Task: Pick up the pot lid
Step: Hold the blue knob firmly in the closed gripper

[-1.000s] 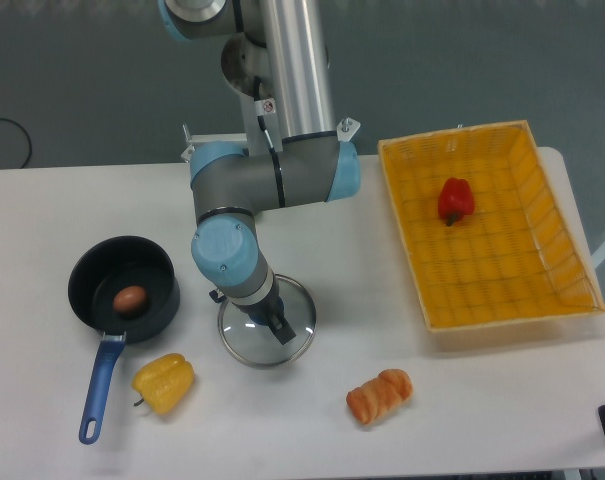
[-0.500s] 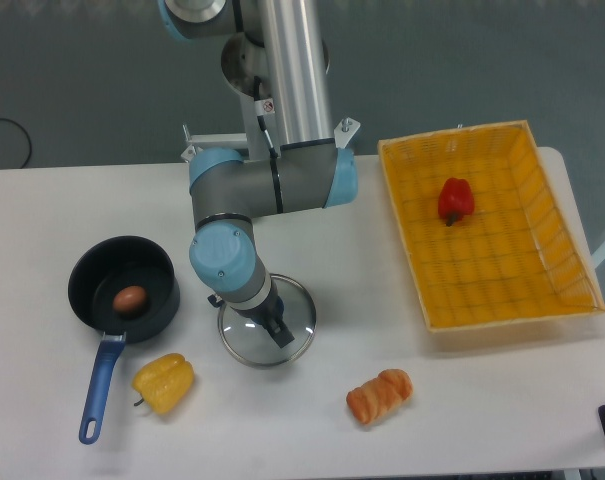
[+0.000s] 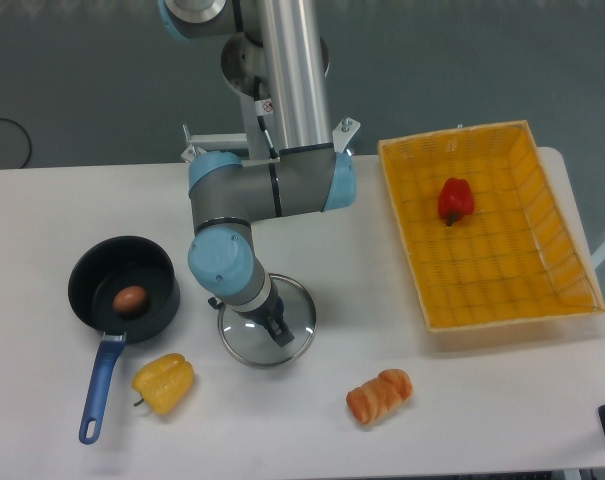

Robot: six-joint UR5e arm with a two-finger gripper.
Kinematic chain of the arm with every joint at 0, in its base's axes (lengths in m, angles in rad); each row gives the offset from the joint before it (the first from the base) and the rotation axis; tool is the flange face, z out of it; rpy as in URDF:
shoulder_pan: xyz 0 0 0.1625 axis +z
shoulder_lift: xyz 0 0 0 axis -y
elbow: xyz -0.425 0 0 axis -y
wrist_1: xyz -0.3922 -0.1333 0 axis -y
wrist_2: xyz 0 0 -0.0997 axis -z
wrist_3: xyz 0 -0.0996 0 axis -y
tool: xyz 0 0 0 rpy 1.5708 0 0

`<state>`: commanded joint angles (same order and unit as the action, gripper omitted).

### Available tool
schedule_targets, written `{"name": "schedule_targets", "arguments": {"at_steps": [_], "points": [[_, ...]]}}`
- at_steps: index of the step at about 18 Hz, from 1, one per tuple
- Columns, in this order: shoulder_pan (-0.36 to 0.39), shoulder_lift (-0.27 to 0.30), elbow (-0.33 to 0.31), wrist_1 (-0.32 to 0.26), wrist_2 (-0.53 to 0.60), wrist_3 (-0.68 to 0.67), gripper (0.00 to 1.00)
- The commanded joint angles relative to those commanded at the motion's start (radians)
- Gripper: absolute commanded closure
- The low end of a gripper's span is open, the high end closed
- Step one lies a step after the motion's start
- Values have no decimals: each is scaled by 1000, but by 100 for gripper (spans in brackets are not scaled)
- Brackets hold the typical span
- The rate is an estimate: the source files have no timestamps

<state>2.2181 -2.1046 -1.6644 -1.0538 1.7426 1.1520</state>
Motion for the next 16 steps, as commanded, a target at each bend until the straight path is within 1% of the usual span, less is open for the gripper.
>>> {"name": "schedule_targets", "arguments": {"at_steps": [4, 9, 13, 16], "points": [[0, 2, 0, 0, 0, 0, 26], [0, 6, 0, 0, 0, 2, 30], [0, 8, 0, -2, 0, -2, 37], [0, 8, 0, -2, 0, -2, 39]]}}
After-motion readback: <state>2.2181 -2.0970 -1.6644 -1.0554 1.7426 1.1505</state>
